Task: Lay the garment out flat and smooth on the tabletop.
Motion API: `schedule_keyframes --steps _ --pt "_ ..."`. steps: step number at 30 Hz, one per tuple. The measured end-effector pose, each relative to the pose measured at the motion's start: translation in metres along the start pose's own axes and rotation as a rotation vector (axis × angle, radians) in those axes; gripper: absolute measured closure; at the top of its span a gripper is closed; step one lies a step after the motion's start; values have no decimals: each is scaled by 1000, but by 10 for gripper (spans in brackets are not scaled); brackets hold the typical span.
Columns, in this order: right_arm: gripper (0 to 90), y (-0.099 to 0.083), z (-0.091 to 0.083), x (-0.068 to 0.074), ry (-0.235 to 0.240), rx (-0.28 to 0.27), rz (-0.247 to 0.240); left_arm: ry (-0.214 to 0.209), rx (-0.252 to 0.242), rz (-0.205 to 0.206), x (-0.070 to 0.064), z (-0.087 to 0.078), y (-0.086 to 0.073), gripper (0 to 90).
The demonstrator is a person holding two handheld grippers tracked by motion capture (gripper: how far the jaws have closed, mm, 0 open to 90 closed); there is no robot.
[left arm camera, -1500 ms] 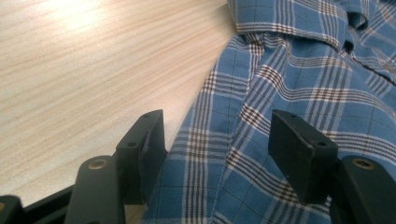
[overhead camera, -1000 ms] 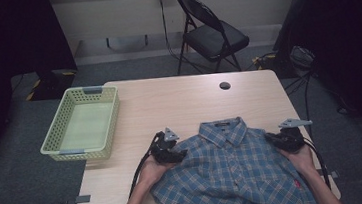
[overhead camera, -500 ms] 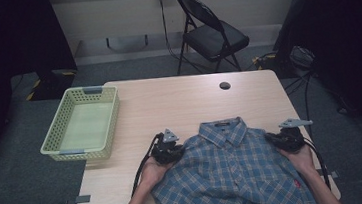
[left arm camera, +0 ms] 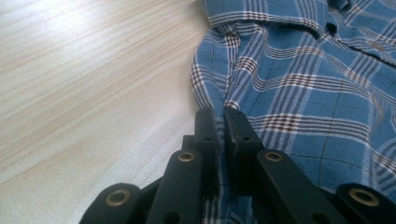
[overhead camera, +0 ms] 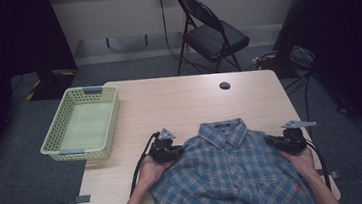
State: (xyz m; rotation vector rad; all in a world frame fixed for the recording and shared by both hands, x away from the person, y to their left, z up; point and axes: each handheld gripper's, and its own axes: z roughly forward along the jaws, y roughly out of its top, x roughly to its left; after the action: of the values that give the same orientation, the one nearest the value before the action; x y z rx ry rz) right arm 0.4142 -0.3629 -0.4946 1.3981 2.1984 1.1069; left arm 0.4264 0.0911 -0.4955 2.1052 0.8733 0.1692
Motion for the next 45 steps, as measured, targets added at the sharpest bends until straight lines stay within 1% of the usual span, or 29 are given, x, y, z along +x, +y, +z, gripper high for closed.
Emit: schedule_keyframes --steps 3,5,9,11,14,17,18,20,22,25,26,28,29,31,32,33,36,38,40,42,45 --pt "860 1 0 -1 4 -4 2 5 1 7 0 -1 0 844" --pt "860 2 -2 -3 6 -16 7 2 -2 4 1 -1 0 844" --pt "860 6 -9 -4 18 -64 10 -1 -23 -9 2 -4 0 844" --pt "860 9 -12 -4 27 -76 6 7 -33 -11 2 -6 1 843" --pt "859 14 -17 -3 48 -101 -2 4 -62 -23 2 -9 2 841" --pt "859 20 -22 -2 53 -134 -9 0 -89 -41 5 -12 4 841" --pt "859 22 -23 -1 53 -137 -9 -4 -93 -47 6 -13 4 842" --pt "859 26 -25 -1 50 -136 -21 -5 -100 -47 7 -15 6 842" --pt "860 29 -29 0 59 -155 -19 -8 -123 -47 7 -19 9 844" --pt "860 36 -35 1 59 -179 -32 -8 -147 -48 8 -26 12 847" --pt "860 37 -36 1 60 -181 -36 -7 -156 -50 8 -28 14 848" --pt "860 42 -39 2 61 -201 -44 -5 -175 -57 8 -33 15 850" --pt "860 44 -41 3 63 -208 -45 -4 -177 -53 8 -34 15 850" --pt "860 49 -45 5 67 -220 -54 -6 -197 -55 7 -38 17 850" --pt "860 51 -46 6 67 -223 -60 -8 -207 -48 7 -41 18 850" --pt "860 53 -48 7 65 -224 -68 -6 -228 -47 6 -45 19 850" --pt "860 62 -56 10 66 -240 -88 -4 -252 -42 6 -53 25 850" --pt "860 67 -62 12 67 -257 -98 -2 -262 -29 6 -59 29 850" --pt "860 72 -68 13 68 -272 -105 1 -288 -17 5 -66 35 850" --pt "860 77 -72 15 56 -293 -116 12 -318 -5 2 -74 39 850" --pt "860 83 -78 20 43 -317 -129 14 -348 11 -3 -86 41 850"
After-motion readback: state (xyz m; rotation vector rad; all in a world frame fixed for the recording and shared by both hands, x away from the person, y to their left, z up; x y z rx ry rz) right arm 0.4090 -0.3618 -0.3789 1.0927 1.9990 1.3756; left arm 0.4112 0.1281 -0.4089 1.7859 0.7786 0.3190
